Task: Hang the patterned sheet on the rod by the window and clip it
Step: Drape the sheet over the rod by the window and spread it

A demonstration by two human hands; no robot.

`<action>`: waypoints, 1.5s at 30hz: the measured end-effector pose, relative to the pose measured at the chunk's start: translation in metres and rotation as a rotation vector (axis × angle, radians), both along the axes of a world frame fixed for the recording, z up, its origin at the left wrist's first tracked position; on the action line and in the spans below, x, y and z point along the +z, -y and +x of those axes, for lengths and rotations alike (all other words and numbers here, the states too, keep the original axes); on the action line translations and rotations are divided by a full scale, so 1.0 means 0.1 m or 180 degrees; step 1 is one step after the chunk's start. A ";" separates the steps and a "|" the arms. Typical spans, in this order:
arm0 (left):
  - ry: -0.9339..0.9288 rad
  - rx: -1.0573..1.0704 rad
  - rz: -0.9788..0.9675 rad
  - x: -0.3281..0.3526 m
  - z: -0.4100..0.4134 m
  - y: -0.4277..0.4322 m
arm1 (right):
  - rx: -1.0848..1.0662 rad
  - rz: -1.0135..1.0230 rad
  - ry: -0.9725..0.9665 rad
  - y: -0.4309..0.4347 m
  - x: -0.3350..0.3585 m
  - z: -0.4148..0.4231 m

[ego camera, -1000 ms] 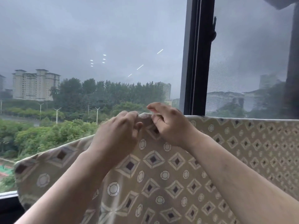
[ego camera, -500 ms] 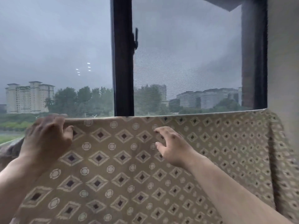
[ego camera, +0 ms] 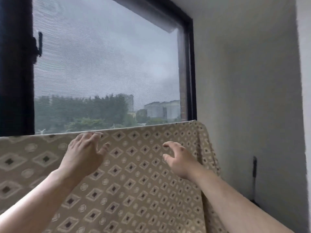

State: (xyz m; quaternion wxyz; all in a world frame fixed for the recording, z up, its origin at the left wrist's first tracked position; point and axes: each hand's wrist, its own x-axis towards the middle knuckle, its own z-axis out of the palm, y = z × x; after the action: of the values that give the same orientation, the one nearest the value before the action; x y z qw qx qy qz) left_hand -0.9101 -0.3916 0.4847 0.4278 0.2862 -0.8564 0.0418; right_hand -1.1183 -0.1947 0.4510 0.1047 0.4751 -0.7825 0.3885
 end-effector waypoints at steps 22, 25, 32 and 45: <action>-0.0166 -0.1139 -0.0389 0.20 -3.69 0.24 | -0.0902 -0.1029 0.0479 0.03 0.07 -3.67; -0.0025 -0.1024 -0.0593 0.26 -4.18 0.24 | -0.0834 -0.1024 0.0485 0.14 0.10 -4.20; 0.0229 -0.0475 -0.0446 0.37 -5.37 0.25 | -0.0537 -0.1027 0.0291 0.55 0.23 -5.73; 0.0389 0.0196 0.0239 0.59 -6.58 0.23 | 0.0279 -0.0586 -0.0115 1.24 0.44 -7.51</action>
State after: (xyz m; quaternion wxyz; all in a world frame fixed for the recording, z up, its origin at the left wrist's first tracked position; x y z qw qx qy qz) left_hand -1.5686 -0.4142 0.5439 0.3621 0.3252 -0.8726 0.0402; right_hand -1.8690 -0.3184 0.4947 0.1448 0.5042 -0.7200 0.4544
